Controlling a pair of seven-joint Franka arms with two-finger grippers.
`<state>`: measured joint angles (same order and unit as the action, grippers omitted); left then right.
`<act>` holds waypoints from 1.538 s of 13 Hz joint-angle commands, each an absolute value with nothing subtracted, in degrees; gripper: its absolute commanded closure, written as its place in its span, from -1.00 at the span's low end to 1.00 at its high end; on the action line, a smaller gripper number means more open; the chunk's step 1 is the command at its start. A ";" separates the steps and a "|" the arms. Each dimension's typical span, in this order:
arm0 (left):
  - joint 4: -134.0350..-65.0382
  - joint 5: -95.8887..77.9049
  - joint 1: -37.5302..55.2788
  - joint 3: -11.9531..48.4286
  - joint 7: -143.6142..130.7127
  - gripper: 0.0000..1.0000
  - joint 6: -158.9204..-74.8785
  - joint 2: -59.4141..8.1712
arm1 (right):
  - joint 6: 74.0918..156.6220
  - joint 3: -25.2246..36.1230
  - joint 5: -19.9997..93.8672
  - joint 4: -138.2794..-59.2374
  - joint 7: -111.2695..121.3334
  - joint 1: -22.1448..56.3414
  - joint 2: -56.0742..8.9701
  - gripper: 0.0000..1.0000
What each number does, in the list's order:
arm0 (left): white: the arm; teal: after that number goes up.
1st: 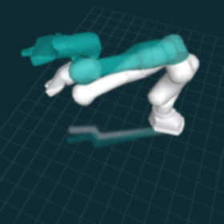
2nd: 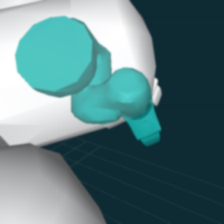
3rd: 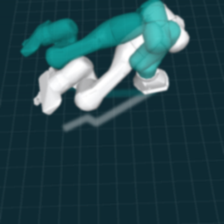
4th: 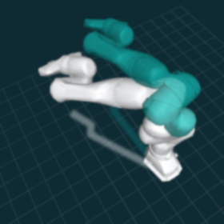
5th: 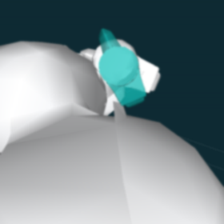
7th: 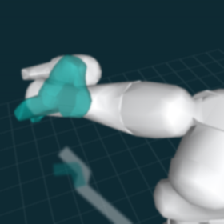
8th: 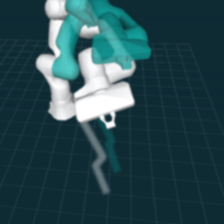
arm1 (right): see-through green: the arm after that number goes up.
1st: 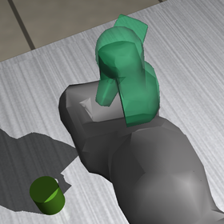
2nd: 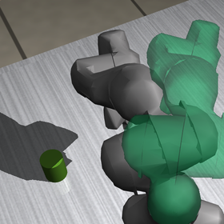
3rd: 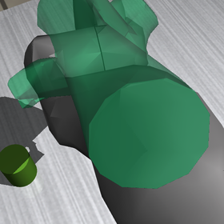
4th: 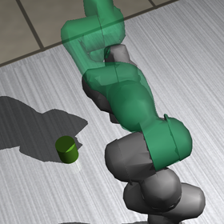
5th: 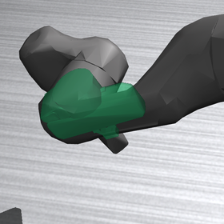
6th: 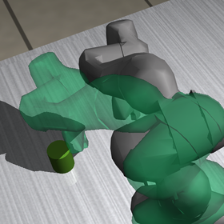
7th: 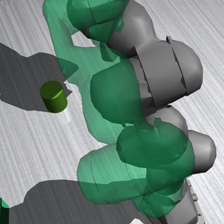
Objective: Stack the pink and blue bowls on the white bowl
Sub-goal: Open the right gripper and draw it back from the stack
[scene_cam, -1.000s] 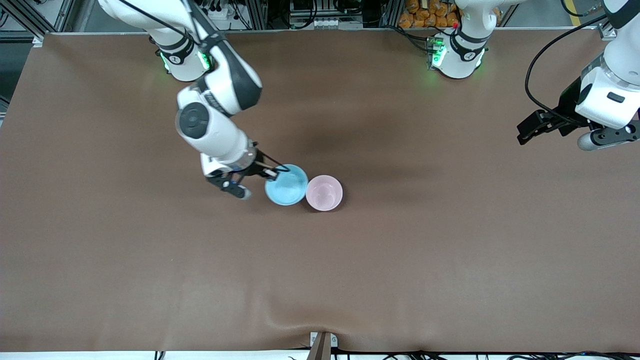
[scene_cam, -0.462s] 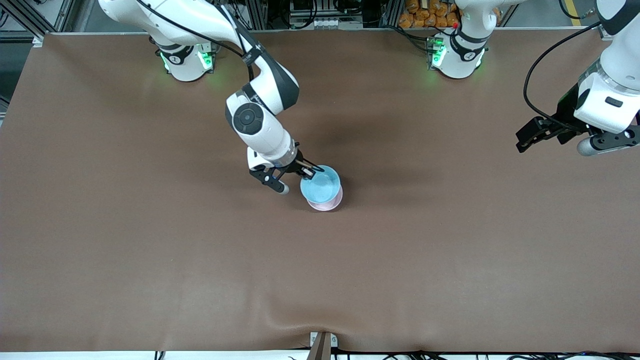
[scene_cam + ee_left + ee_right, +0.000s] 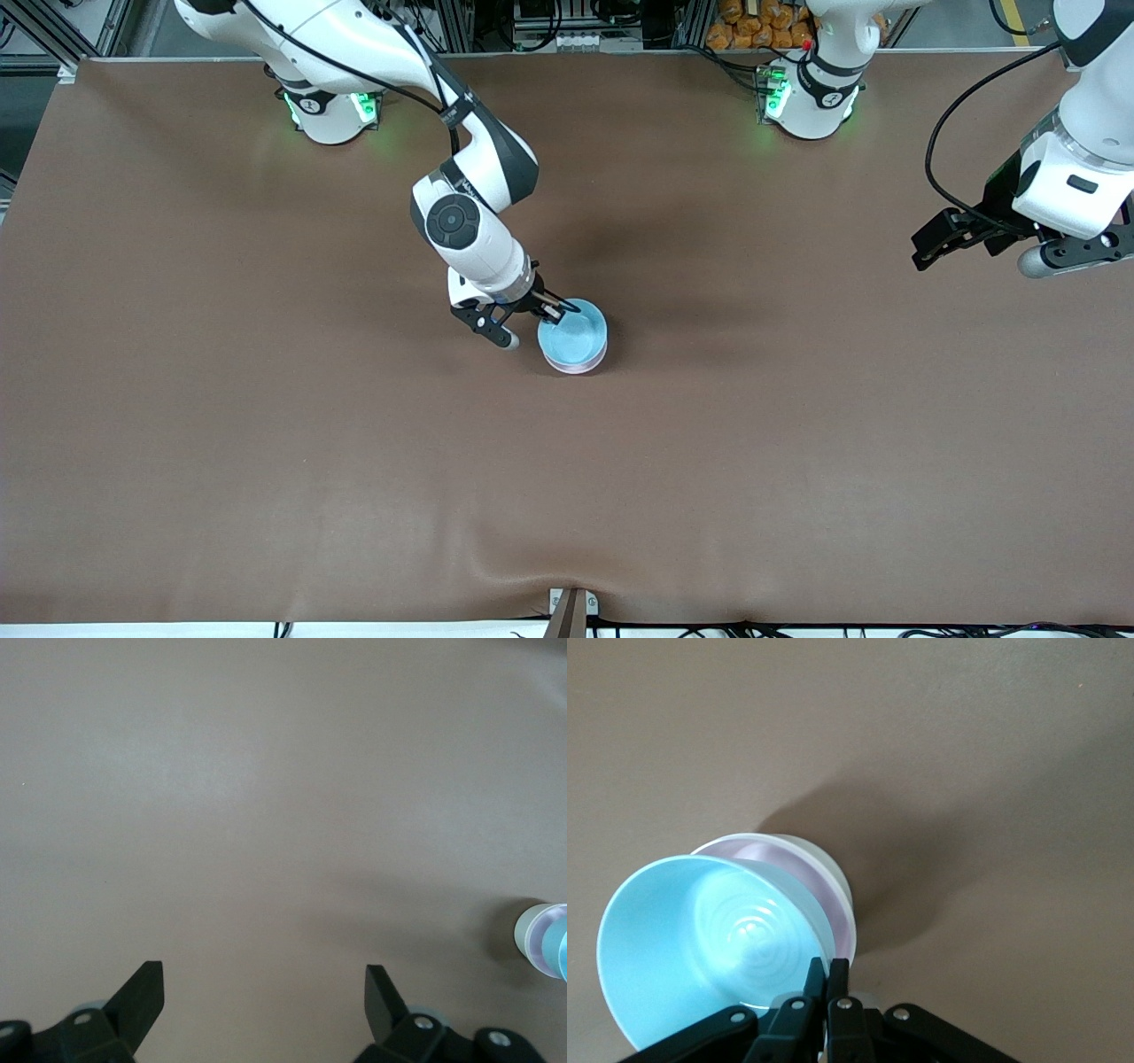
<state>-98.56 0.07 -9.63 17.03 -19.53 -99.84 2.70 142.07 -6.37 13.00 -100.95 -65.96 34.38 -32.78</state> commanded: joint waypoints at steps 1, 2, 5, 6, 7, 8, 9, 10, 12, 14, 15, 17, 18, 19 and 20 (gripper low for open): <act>-99.32 0.97 -9.67 17.23 -18.54 -1.00 -100.46 3.16 | 142.21 -5.63 11.08 -99.05 -67.24 35.16 -34.72 1.00; -99.58 0.97 -9.75 17.14 -18.46 -1.00 -100.55 3.25 | 142.29 -5.63 11.07 -98.70 -67.85 35.16 -35.06 1.00; -99.58 0.97 -9.67 17.14 -18.54 -1.00 -100.63 3.34 | 142.90 -5.54 10.99 -97.65 -68.20 35.42 -36.47 1.00; -99.67 0.97 -9.75 17.23 -18.54 -1.00 -100.55 3.34 | 143.08 -5.54 10.99 -97.65 -68.20 35.51 -36.65 1.00; -99.67 0.97 -9.67 17.23 -18.54 -1.00 -100.55 3.34 | 143.09 -5.54 10.99 -97.65 -68.20 35.51 -36.74 1.00; -99.67 0.97 -9.67 17.23 -18.54 -1.00 -100.55 3.34 | 143.09 -5.54 10.99 -97.65 -68.20 35.42 -36.74 0.66; -99.67 0.97 -9.67 17.23 -18.46 -1.00 -100.55 3.34 | 142.82 -5.54 10.99 -97.65 -68.20 35.25 -36.74 -0.26; -99.67 0.97 -9.67 17.23 -18.54 -1.00 -100.55 3.34 | 142.47 -5.54 10.99 -97.65 -68.12 34.98 -36.56 -0.48; -99.67 0.97 -9.67 17.23 -18.46 -1.00 -100.55 3.25 | 141.86 -5.54 10.46 -96.34 -67.85 34.63 -36.21 -1.00; -99.67 1.05 -9.67 17.23 -18.54 -1.00 -100.55 3.25 | 136.44 -5.45 10.55 -92.40 -67.85 33.67 -36.04 -1.00; -99.67 1.05 -9.67 17.23 -18.54 -1.00 -100.55 3.25 | 133.01 -5.45 10.55 -89.76 -67.85 32.79 -36.12 -1.00; -99.67 1.05 -9.67 17.23 -18.54 -1.00 -100.63 3.25 | 127.64 -5.71 10.63 -84.93 -67.50 29.81 -35.77 -1.00; -99.67 1.05 -9.67 17.23 -18.46 -1.00 -100.63 3.25 | 125.62 -6.76 10.72 -83.25 -67.15 26.75 -35.68 -1.00; -99.67 1.05 -9.67 17.23 -18.46 -1.00 -100.55 3.34 | 123.59 -9.12 9.85 -81.58 -66.54 23.76 -35.25 -1.00; -99.67 1.05 -9.67 17.23 -18.54 -1.00 -100.63 3.34 | 122.01 -11.84 7.76 -80.61 -66.36 20.60 -34.46 -1.00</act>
<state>-99.22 0.07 -9.62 17.05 -19.53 -100.00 2.70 125.50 -6.66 10.77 -83.34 -66.43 26.50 -35.16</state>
